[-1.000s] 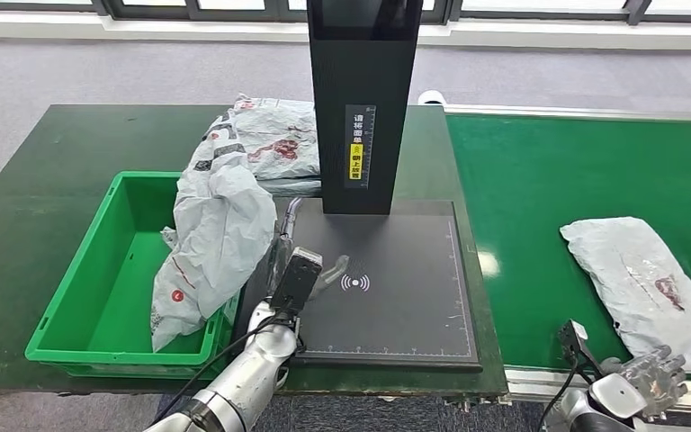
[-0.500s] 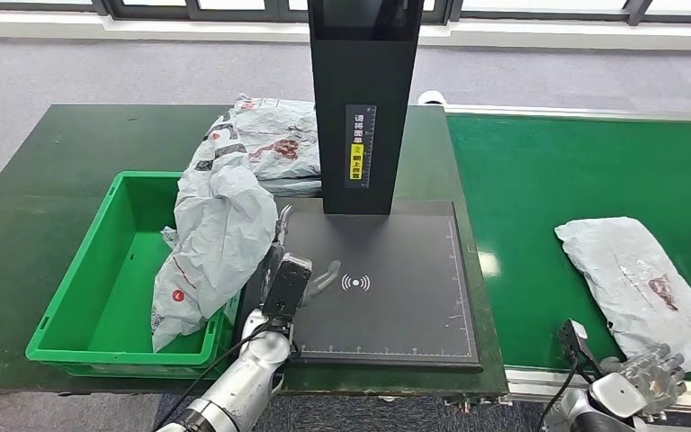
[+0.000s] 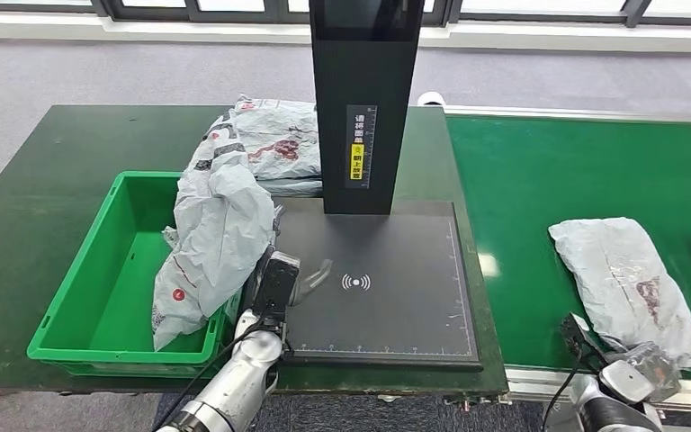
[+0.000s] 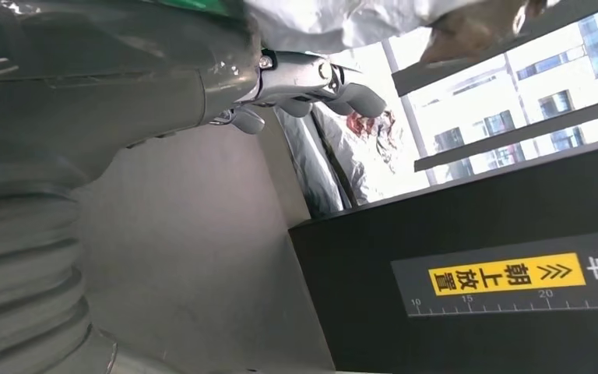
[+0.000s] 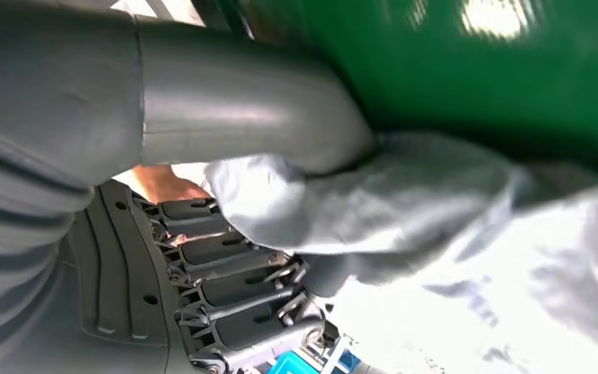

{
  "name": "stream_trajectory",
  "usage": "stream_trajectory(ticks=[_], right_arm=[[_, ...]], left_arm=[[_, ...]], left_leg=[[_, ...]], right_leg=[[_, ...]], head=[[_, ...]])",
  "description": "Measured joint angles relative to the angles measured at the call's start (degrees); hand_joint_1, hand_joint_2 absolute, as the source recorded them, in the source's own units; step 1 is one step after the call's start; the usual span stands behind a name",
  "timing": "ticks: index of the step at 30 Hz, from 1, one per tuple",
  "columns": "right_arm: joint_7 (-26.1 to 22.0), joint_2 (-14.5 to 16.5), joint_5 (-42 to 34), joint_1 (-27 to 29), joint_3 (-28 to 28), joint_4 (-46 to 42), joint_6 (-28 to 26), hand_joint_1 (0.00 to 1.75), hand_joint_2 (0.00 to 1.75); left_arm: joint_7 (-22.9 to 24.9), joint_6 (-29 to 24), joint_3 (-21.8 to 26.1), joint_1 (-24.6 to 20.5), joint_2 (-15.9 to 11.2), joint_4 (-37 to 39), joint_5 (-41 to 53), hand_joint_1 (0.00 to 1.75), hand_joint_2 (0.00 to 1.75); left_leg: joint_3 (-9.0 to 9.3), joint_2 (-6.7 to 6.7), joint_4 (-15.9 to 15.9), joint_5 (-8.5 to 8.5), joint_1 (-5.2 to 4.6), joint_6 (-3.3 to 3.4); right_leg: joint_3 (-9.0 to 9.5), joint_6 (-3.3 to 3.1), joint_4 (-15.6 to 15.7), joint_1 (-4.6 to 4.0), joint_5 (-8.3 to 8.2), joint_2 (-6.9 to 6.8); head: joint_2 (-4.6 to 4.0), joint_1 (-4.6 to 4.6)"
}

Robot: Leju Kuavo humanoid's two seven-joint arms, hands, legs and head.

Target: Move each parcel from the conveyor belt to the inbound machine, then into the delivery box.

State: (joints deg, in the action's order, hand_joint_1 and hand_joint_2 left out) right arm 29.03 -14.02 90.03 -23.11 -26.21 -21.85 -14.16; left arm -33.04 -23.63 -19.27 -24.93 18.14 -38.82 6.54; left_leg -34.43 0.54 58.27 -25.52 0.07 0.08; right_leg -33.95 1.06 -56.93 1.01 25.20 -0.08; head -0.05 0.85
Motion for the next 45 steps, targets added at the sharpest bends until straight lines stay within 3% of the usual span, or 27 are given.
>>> stream_trajectory(ticks=[10,17,33,38,42,45], right_arm=[[-1.91,0.02,0.11,-0.91,0.01,0.58,-2.15,1.75,1.75],[-10.35,2.71,-0.63,-1.5,1.31,-2.05,-9.93,1.75,1.75],[-11.88,5.58,-2.1,-1.82,2.56,-6.58,-10.76,1.75,1.75],[-25.5,7.42,-14.22,-0.21,5.14,-13.4,-15.5,1.75,1.75],[-31.62,10.26,-31.28,4.49,16.49,-28.23,-10.67,1.75,1.75],[-35.26,13.33,-35.05,8.5,25.45,-38.39,-7.87,1.75,1.75]], left_arm=[[0.06,0.54,0.53,-0.01,-0.32,-0.4,0.13,0.0,1.75],[0.54,0.44,1.85,0.0,-0.62,-1.42,1.03,0.0,1.75],[0.74,0.36,2.97,0.04,-0.79,-2.19,1.67,0.0,1.75],[0.89,-0.76,4.35,0.2,-0.92,-2.69,3.22,0.0,1.75],[1.14,-0.8,6.19,0.41,-1.19,-3.93,5.83,0.0,1.75],[1.6,-0.75,6.64,0.43,-1.28,-4.83,7.84,0.0,1.75]], left_leg=[[-0.02,-0.02,-0.01,-0.01,0.05,-0.01],[-0.06,0.01,-0.01,0.04,0.05,-0.05],[-0.21,0.3,-0.03,0.09,0.06,-0.13],[-0.24,0.19,-0.03,0.1,0.06,-0.15],[-0.29,0.18,-0.05,0.13,0.15,-0.3],[-0.21,-0.1,-0.07,0.05,0.21,-0.4]], right_leg=[[-0.01,0.0,-0.01,-0.04,0.0,0.03],[-0.07,-0.01,-0.05,-0.04,-0.02,0.02],[-0.15,-0.04,-0.09,-0.04,0.04,-0.2],[-0.27,-0.06,-0.14,-0.04,0.02,-0.07],[-0.38,-0.13,-0.24,-0.13,0.04,-0.05],[-0.46,-0.24,-0.25,-0.2,0.09,0.24]], head=[[-0.01,0.0],[-0.01,0.01],[-0.01,0.0],[-0.02,0.02],[-0.01,0.0],[-0.01,0.02]])
